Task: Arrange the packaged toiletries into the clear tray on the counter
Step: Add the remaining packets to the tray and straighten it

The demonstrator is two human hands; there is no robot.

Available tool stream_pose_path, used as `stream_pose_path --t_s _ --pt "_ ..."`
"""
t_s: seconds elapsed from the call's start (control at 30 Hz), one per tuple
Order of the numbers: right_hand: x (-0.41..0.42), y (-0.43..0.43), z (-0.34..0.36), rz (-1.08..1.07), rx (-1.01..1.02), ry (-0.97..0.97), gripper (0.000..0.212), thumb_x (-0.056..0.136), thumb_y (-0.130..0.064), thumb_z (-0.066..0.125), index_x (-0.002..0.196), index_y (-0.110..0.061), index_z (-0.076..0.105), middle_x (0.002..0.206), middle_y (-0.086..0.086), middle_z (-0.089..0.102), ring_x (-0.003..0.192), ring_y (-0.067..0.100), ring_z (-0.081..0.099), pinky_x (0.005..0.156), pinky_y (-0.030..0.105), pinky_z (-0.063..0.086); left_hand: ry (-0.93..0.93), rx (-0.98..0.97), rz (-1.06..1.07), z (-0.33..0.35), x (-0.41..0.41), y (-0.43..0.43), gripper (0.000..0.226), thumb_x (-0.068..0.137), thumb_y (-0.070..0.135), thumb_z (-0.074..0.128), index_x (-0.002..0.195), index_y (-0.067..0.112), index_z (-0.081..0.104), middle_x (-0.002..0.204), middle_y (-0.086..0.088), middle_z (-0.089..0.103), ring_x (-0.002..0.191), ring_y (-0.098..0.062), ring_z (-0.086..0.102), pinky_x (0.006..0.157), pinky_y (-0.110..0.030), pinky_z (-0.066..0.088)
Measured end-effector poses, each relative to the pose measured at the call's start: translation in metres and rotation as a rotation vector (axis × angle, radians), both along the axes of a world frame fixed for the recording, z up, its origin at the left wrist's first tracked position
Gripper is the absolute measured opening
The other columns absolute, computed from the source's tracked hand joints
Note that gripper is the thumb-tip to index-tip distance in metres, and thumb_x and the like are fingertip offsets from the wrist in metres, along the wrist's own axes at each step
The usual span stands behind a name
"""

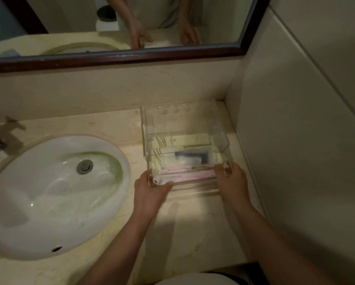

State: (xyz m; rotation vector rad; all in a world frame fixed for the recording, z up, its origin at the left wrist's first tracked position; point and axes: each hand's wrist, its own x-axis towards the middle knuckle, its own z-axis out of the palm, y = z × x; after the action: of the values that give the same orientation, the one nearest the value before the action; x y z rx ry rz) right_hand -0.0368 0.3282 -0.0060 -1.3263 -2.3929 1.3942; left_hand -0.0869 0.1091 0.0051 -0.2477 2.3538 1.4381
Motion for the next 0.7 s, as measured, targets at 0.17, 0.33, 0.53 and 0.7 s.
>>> stream_pose_path --t_s 0.17,0.33,0.53,0.7 --pt "-0.012 -0.002 0.006 -0.042 -0.025 0.032 0.066 0.084 -0.045 0.066 0.139 -0.014 0.046 0.131 0.009 0.054 0.103 0.020 0.057 0.082 0.025 0.040 0.007 -0.046 -0.018 -0.004 -0.005 0.002 0.066 0.060 0.041 0.078 0.121 0.028 0.055 0.112 0.000 0.064 0.092 -0.012 0.066 0.082 -0.035 0.057" --pt "-0.027 -0.013 0.008 -0.021 0.050 -0.025 0.103 0.065 -0.064 0.073 0.145 -0.019 0.028 0.139 0.010 0.040 0.112 0.029 0.056 0.091 0.039 0.051 0.002 -0.039 0.083 -0.003 -0.010 0.011 0.075 0.061 0.060 0.071 0.124 0.023 0.053 0.116 -0.002 0.059 0.097 -0.018 0.062 0.089 -0.042 0.054" --pt "-0.047 -0.014 0.011 -0.008 0.158 -0.189 0.108 0.063 -0.068 0.071 0.145 -0.013 0.026 0.139 0.019 0.042 0.121 0.041 0.048 0.096 0.043 0.044 -0.021 -0.066 0.159 -0.003 -0.018 0.020 0.080 0.058 0.061 0.070 0.122 0.017 0.050 0.117 -0.009 0.058 0.095 -0.025 0.062 0.086 -0.045 0.055" --pt "-0.065 -0.010 0.015 -0.074 0.103 -0.248 0.110 0.058 -0.060 0.077 0.143 -0.009 0.029 0.143 0.020 0.041 0.129 0.041 0.038 0.104 0.045 0.036 -0.051 -0.109 0.203 -0.003 -0.028 0.031 0.075 0.072 0.047 0.076 0.127 0.007 0.045 0.126 -0.014 0.050 0.105 -0.033 0.058 0.089 -0.038 0.050"
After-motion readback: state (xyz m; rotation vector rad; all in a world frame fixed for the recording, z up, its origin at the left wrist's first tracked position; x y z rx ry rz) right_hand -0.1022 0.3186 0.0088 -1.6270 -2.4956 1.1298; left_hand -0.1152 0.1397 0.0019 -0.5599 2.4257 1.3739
